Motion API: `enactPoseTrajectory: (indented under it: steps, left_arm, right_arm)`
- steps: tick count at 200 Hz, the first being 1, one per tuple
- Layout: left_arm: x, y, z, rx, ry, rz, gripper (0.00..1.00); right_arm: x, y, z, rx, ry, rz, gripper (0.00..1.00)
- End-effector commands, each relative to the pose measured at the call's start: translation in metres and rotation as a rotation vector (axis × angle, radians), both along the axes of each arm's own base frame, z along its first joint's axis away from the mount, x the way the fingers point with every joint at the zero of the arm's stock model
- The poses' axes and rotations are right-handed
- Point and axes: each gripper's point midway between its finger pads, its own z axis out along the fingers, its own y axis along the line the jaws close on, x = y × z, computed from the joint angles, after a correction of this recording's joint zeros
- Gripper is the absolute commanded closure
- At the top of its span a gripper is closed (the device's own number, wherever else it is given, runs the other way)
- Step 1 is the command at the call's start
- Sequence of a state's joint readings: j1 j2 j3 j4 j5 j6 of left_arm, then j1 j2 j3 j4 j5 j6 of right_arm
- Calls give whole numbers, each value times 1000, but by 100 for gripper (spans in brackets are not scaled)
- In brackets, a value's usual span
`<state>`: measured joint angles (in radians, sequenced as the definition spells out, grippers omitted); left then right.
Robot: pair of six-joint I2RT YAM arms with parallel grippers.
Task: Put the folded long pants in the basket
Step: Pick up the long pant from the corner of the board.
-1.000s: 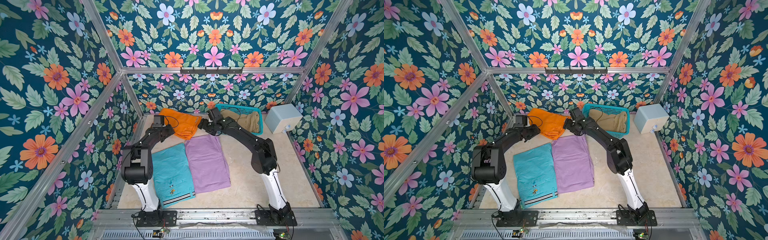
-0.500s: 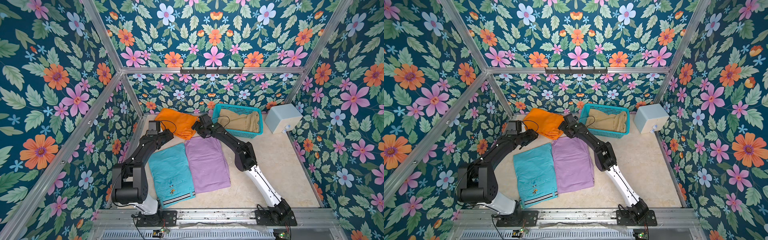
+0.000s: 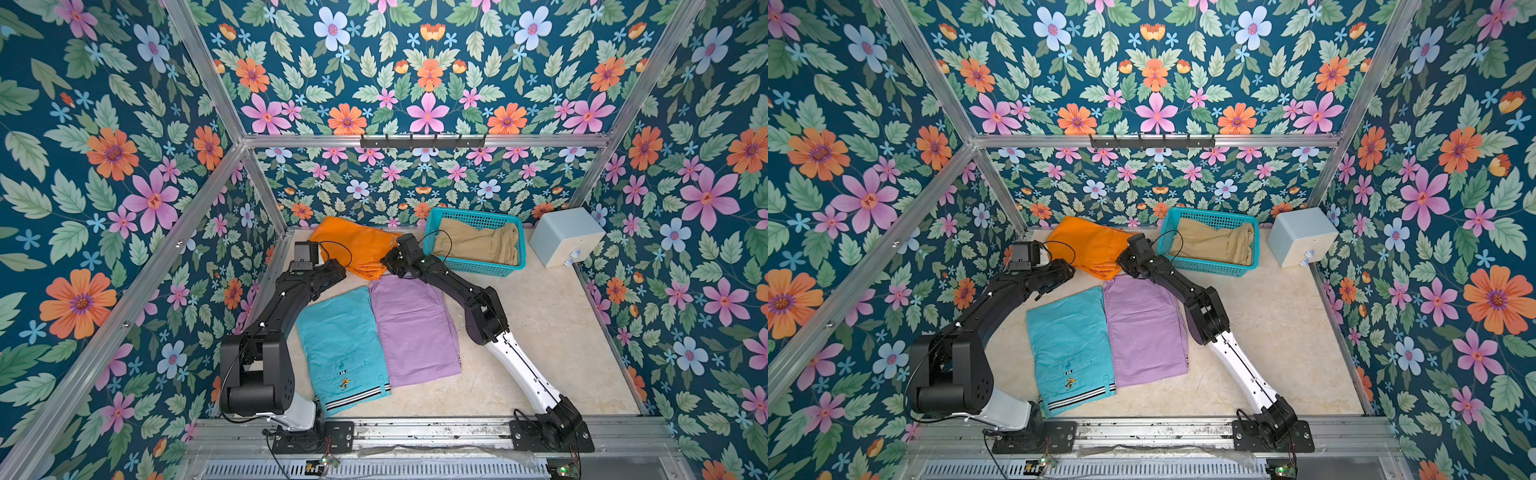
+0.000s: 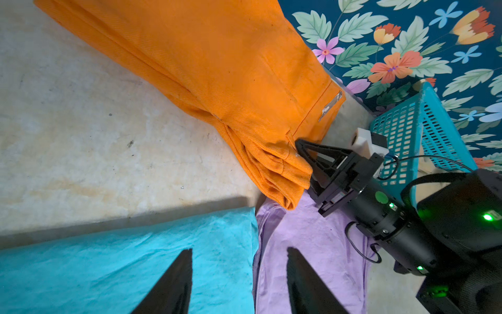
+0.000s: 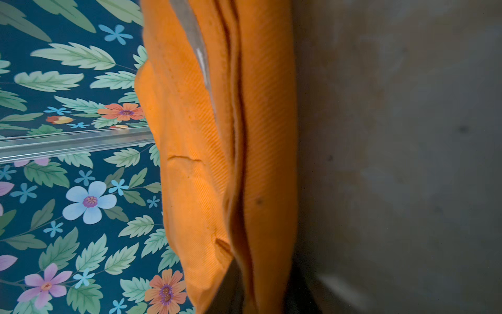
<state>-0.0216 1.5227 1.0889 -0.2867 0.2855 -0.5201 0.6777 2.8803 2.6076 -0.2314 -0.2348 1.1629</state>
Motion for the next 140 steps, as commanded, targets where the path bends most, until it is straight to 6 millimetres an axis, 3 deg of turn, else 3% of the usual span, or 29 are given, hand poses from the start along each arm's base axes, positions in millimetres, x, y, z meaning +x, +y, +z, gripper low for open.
enactPoseTrajectory:
  steps: [1,36,72,116,140]
  left_arm:
    - [-1,5,1,22,0,9,41]
    - [2,22,4,23,-7,65,40]
    - [1,39,6,46,-2,101,38]
    - [2,62,18,51,-30,143,31]
    - [2,65,11,64,13,116,30]
  right_arm:
    - [-3,7,21,47,10,2,100]
    - [0,20,86,165,-57,-32,100]
    - [-20,22,163,215,-85,-16,100]
    - [-65,-15,197,127,-60,11,100]
    - [-91,-40,194,28,-73,50,100]
